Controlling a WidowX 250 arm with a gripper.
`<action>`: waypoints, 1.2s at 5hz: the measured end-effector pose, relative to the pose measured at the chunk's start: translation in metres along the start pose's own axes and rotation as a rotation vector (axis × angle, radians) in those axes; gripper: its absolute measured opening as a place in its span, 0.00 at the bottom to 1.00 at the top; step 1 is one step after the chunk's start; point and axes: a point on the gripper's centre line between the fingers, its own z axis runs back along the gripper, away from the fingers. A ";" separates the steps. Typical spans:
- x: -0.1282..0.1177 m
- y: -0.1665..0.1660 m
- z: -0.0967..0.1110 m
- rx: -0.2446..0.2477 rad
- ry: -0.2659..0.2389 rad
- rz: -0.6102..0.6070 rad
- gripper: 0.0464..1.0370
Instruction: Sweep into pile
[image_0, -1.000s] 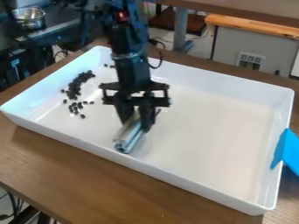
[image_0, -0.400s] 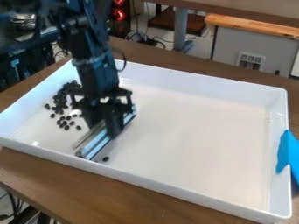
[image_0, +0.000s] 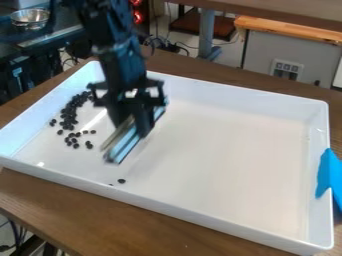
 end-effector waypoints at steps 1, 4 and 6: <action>0.008 -0.011 0.000 -0.009 0.020 0.019 0.34; -0.022 0.006 -0.036 0.084 0.017 -0.069 0.34; -0.023 0.022 -0.030 0.084 0.038 -0.058 0.34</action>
